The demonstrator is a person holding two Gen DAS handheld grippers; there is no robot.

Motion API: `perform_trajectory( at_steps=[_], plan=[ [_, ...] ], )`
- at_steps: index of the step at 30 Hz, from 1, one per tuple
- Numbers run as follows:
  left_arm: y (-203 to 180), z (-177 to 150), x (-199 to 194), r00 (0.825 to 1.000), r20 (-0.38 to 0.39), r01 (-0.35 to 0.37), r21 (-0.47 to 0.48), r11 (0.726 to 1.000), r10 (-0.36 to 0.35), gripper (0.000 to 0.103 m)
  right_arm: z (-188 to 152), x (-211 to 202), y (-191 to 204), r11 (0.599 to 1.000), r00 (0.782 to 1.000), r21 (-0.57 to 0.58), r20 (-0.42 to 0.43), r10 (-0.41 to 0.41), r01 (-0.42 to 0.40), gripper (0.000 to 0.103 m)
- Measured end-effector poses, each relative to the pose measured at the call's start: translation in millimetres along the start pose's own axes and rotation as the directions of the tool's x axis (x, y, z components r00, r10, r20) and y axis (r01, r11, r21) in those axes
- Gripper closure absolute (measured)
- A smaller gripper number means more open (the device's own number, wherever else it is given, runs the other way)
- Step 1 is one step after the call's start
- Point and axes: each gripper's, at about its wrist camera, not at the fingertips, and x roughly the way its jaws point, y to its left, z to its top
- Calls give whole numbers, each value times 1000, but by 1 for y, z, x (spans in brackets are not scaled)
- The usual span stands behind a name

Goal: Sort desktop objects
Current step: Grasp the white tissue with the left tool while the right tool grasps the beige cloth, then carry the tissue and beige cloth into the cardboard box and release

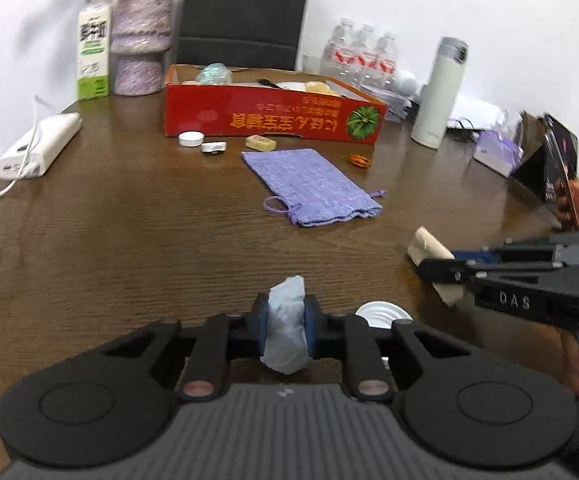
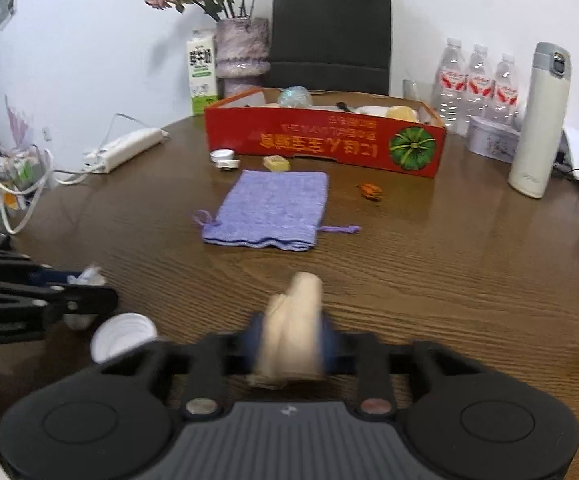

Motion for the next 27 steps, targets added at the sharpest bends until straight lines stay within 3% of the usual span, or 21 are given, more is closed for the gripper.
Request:
perform_trajectory(
  at_steps=[5, 10, 12, 16, 19, 23, 24, 25, 26, 27],
  plan=[
    [8, 29, -19, 997, 78, -8, -30, 1000, 10, 87, 18, -12, -3, 1000, 999, 7, 47, -13, 12, 95],
    [24, 120, -14, 987, 160, 35, -5, 999, -33, 86, 90, -8, -31, 1000, 991, -2, 137, -12, 12, 95],
    [28, 167, 11, 988, 151, 39, -21, 999, -35, 86, 128, 8, -50, 999, 988, 47, 151, 0, -7, 95],
    [27, 245, 97, 998, 36, 53, -43, 998, -51, 86, 203, 69, -89, 991, 991, 133, 130, -31, 14, 94],
    [29, 270, 164, 999, -33, 11, -48, 999, -12, 86, 236, 138, -117, 976, 997, 205, 14, -81, 77, 91],
    [35, 276, 235, 993, -96, -79, -63, 995, 73, 82, 245, 198, -140, 963, 993, 258, -105, -46, 72, 91],
    [37, 276, 246, 992, -103, -83, -60, 995, 76, 72, 246, 210, -142, 964, 993, 262, -119, -24, 55, 86],
    [39, 275, 252, 990, -110, -95, -54, 994, 88, 54, 246, 217, -144, 964, 992, 264, -127, -2, 35, 84],
    [40, 274, 255, 989, -111, -108, -50, 993, 102, 48, 247, 223, -148, 962, 990, 273, -139, 24, 15, 64],
    [42, 274, 254, 989, -99, -113, -50, 992, 107, 46, 248, 228, -151, 958, 988, 285, -149, 26, 17, 51]
  ],
)
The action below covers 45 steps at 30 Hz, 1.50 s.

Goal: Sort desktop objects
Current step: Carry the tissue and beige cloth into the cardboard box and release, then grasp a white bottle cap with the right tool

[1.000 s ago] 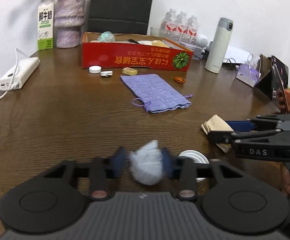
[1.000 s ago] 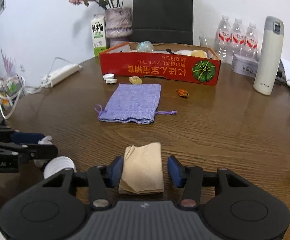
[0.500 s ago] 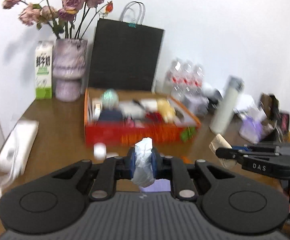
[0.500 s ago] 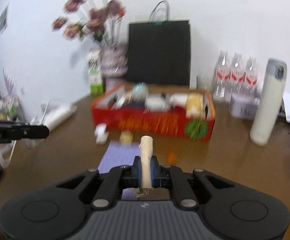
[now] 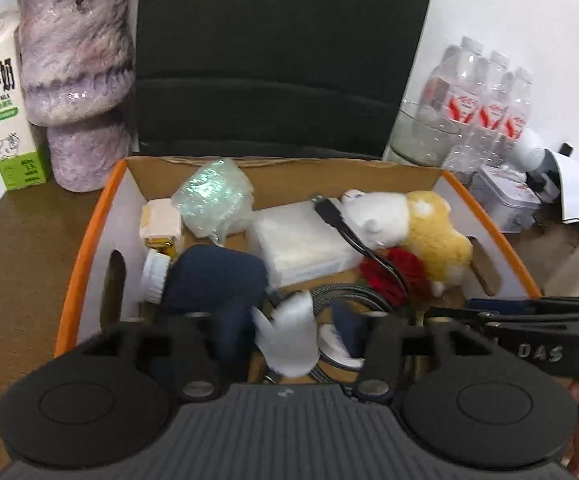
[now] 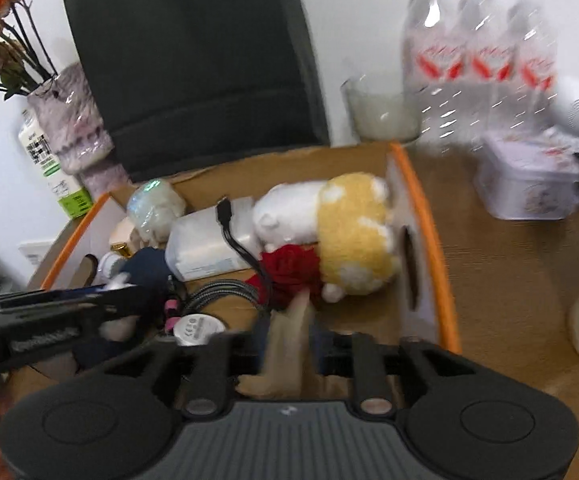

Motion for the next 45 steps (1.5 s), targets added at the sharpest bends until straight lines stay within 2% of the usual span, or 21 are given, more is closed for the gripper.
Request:
perform_trajectory(
  at_steps=[2, 5, 6, 7, 8, 10, 12, 13, 15, 18, 22, 25, 27, 29, 33, 36, 40, 41, 42, 45],
  plan=[
    [4, 2, -5, 1000, 7, 5, -6, 1000, -5, 46, 2, -5, -3, 1000, 999, 8, 27, 20, -20, 50],
    [10, 1, -32, 999, 41, -28, -50, 998, 30, 44, -2, -27, 4, 999, 994, -12, 99, -48, 49, 41],
    [11, -5, -49, 996, 79, -24, -71, 997, 30, 36, -7, -38, 10, 997, 990, -33, 127, -62, 67, 41],
    [11, -11, -64, 993, 115, -13, -95, 995, 24, 21, -15, -50, 15, 995, 985, -61, 158, -65, 75, 41],
    [10, -22, -83, 989, 145, 0, -114, 993, 17, 16, -24, -62, 21, 993, 980, -83, 189, -66, 83, 40],
    [5, -49, -120, 979, 203, 29, -133, 991, -1, 12, -50, -88, 34, 986, 965, -130, 252, -71, 106, 36],
    [-3, -82, -154, 967, 256, 49, -121, 991, -16, 10, -82, -112, 43, 979, 951, -161, 302, -69, 122, 26],
    [-7, -96, -168, 959, 284, 51, -105, 993, -19, 7, -96, -120, 46, 979, 948, -166, 310, -66, 122, 25],
    [-15, -130, -190, 948, 316, 38, -61, 997, -17, 4, -125, -135, 51, 977, 950, -182, 307, -50, 110, 25],
    [-27, -168, -211, 949, 314, 16, 13, 1000, -19, 4, -169, -150, 53, 974, 959, -199, 277, -55, 113, 25],
    [-31, -215, -224, 958, 281, 31, 91, 995, -55, 3, -223, -165, 54, 967, 970, -225, 236, -64, 119, 25],
    [-22, -245, -232, 969, 242, 40, 62, 997, -54, 3, -258, -184, 53, 962, 973, -259, 230, -27, 88, 25],
    [-14, -262, -238, 970, 225, 78, 50, 996, -87, 3, -278, -195, 54, 957, 976, -286, 218, 22, 42, 25],
    [-4, -277, -245, 972, 221, 70, 49, 996, -79, 3, -296, -206, 59, 938, 973, -346, 220, 69, 12, 25],
    [18, -284, -253, 978, 206, 38, -3, 999, -36, 3, -327, -219, 78, 877, 968, -471, 162, 194, -97, 21],
    [28, -280, -252, 978, 209, 1, -33, 999, 6, 3, -340, -210, 101, 844, 963, -516, 123, 242, -146, 21],
    [32, -273, -245, 981, 195, -2, -53, 999, 13, 3, -345, -193, 121, 845, 960, -514, 130, 249, -149, 27],
    [33, -271, -243, 981, 192, -3, -56, 998, 13, 3, -344, -190, 124, 846, 960, -511, 128, 250, -152, 41],
    [32, -268, -240, 981, 192, -2, -54, 999, 12, 3, -341, -185, 125, 848, 965, -507, 110, 239, -152, 63],
    [25, -257, -225, 984, 179, -1, -55, 998, 11, 3, -335, -181, 116, 865, 974, -488, 111, 198, -120, 64]
  ],
)
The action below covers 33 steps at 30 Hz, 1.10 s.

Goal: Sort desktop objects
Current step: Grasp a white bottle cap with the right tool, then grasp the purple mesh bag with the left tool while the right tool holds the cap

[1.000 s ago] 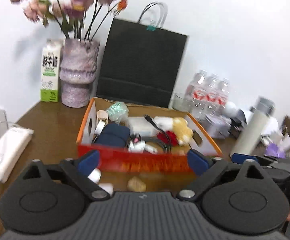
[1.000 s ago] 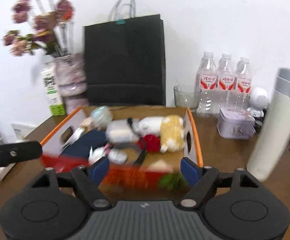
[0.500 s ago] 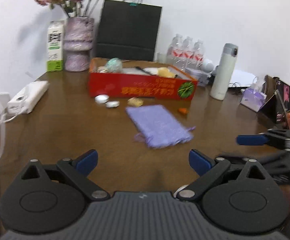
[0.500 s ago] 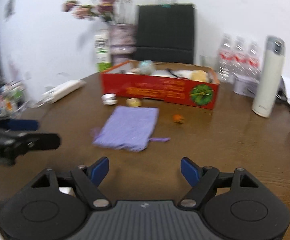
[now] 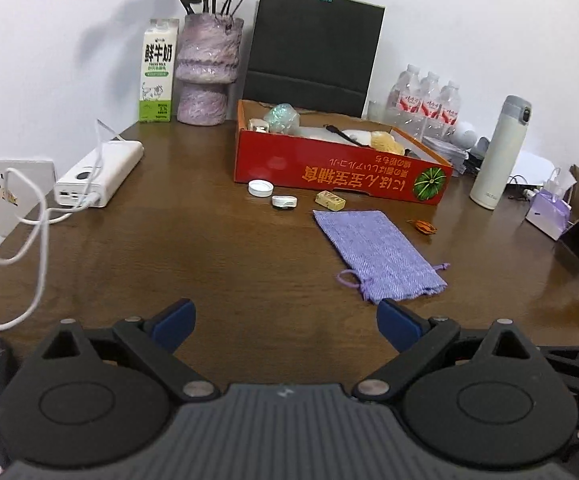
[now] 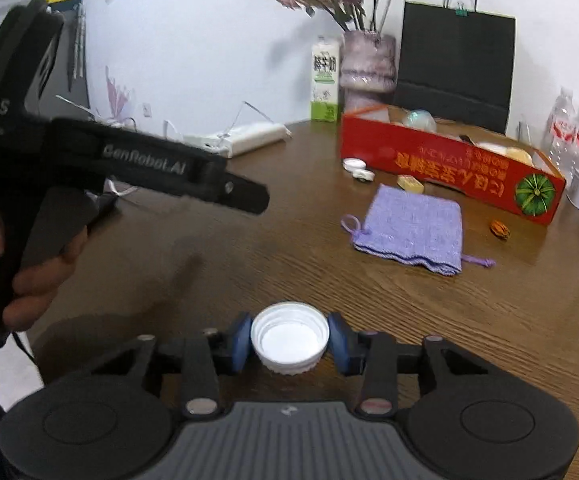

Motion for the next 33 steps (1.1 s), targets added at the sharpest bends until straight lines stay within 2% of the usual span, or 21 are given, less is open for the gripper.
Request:
perform_trajectory(
  at_steps=[2, 6, 8, 10, 15, 18, 21, 23, 26, 28, 29, 31, 33],
  plan=[
    [-7, 3, 14, 1000, -18, 25, -4, 1000, -25, 3, 0, -3, -20, 997, 998, 31, -3, -64, 64, 64],
    [-27, 10, 47, 998, -49, 43, 24, 999, -42, 4, 11, 3, -97, 961, 983, 206, -43, -179, 184, 64],
    [-39, 17, 65, 997, -71, 42, 32, 999, -39, 5, 18, 10, -122, 948, 975, 227, -36, -221, 224, 64],
    [-52, 24, 80, 993, -78, 87, 45, 995, -84, 4, 28, 19, -135, 943, 967, 212, -39, -253, 256, 64],
    [-81, 28, 106, 996, -68, 65, 143, 988, -55, 1, 35, 31, -145, 946, 965, 193, -25, -261, 261, 64],
    [-96, 30, 128, 991, -127, 65, 227, 972, -37, 0, 33, 37, -154, 938, 965, 227, -31, -262, 262, 64],
    [-93, 33, 132, 989, -141, 79, 216, 973, -49, 1, 34, 42, -159, 937, 968, 243, -31, -251, 251, 63],
    [-89, 32, 129, 990, -127, 80, 217, 973, -53, 8, 34, 40, -157, 940, 968, 236, -21, -249, 247, 64],
    [-80, 29, 121, 993, -99, 78, 205, 976, -59, 25, 33, 37, -154, 941, 971, 245, -15, -240, 236, 64],
    [-76, 27, 116, 995, -82, 78, 201, 977, -63, 42, 31, 35, -151, 939, 972, 252, -19, -236, 233, 64],
    [-72, 26, 112, 995, -76, 80, 196, 977, -67, 47, 30, 34, -150, 939, 972, 256, -19, -235, 232, 64],
    [-65, 25, 105, 994, -73, 97, 196, 976, -84, 69, 28, 29, -146, 938, 973, 263, -19, -231, 227, 64],
    [-54, 22, 95, 990, -85, 123, 160, 979, -110, 85, 25, 23, -141, 937, 974, 274, -13, -224, 219, 64]
  ],
)
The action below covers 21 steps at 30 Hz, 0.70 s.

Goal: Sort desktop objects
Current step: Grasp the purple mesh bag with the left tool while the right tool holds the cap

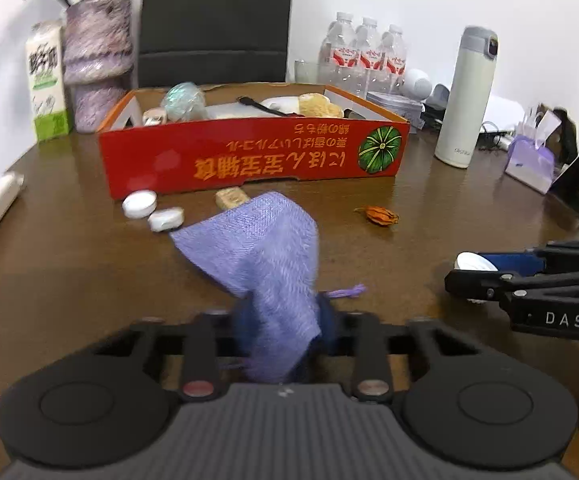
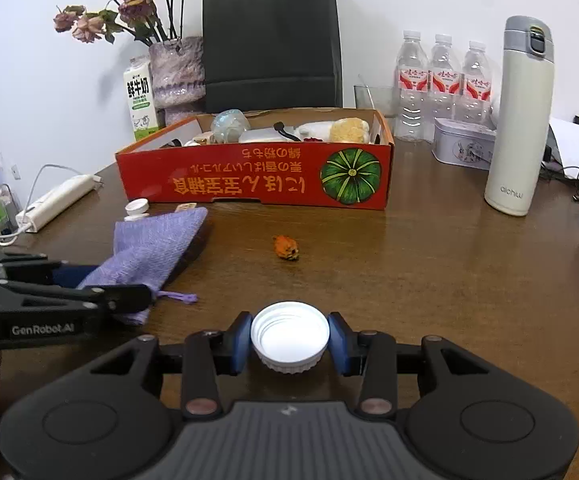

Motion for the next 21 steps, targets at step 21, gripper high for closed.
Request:
perform_trajectory(
  at_steps=[21],
  plan=[
    [0, -45, -121, 994, 57, 94, -13, 995, -94, 90, -27, -66, 66, 990, 992, -86, 43, 115, -112, 64]
  ],
)
